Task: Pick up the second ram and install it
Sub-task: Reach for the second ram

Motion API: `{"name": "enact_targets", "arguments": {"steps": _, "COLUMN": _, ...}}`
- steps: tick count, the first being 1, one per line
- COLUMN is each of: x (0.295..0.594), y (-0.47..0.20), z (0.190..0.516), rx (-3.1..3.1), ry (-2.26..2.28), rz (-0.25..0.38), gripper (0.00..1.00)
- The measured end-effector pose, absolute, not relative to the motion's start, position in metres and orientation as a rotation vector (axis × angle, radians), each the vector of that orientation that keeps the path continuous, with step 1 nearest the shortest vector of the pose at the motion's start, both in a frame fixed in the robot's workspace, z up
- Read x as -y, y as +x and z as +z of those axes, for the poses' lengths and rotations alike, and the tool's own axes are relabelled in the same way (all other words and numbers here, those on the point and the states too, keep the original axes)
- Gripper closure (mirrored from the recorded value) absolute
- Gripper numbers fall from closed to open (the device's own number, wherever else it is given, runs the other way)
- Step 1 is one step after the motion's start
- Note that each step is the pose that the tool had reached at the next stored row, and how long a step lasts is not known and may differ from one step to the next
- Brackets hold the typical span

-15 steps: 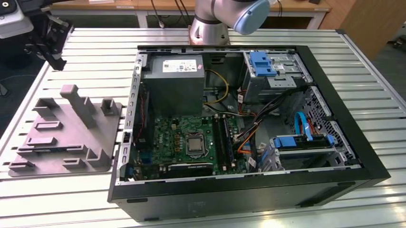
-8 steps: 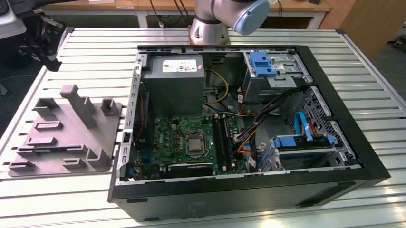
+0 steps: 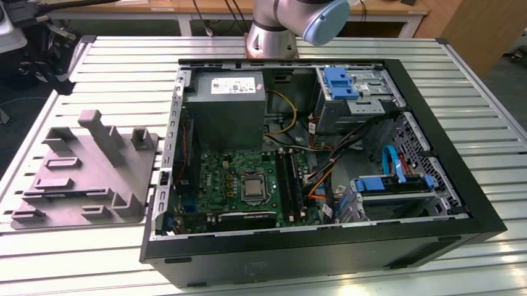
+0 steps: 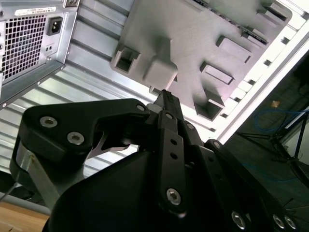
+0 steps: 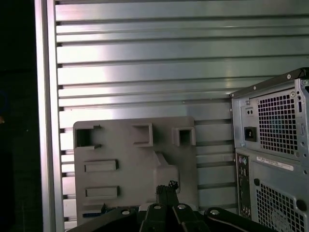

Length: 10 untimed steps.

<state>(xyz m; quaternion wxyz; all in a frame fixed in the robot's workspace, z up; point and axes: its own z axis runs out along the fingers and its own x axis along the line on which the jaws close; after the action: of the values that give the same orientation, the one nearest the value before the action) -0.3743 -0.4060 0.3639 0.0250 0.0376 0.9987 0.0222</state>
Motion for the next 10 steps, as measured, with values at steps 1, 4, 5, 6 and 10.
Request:
{"name": "enact_targets", "arguments": {"steps": 1, "x": 0.4065, "y": -0.3751, "z": 0.3632, "rx": -3.089, "ry": 0.116, "rz": 0.069, "gripper": 0.90}}
{"name": "enact_targets", "arguments": {"steps": 4, "x": 0.4081, "y": -0.3774, "z": 0.3615, "rx": -3.089, "ry": 0.116, "rz": 0.069, "gripper": 0.90}}
{"name": "enact_targets", "arguments": {"steps": 5, "x": 0.4086, "y": -0.3781, "z": 0.3608, "rx": -3.089, "ry": 0.117, "rz": 0.069, "gripper": 0.90}}
{"name": "enact_targets", "arguments": {"steps": 6, "x": 0.4093, "y": -0.3788, "z": 0.3601, "rx": -3.089, "ry": 0.116, "rz": 0.069, "gripper": 0.90}}
{"name": "enact_targets", "arguments": {"steps": 10, "x": 0.4115, "y": -0.3818, "z": 0.3576, "rx": -3.089, "ry": 0.116, "rz": 0.069, "gripper": 0.90}}
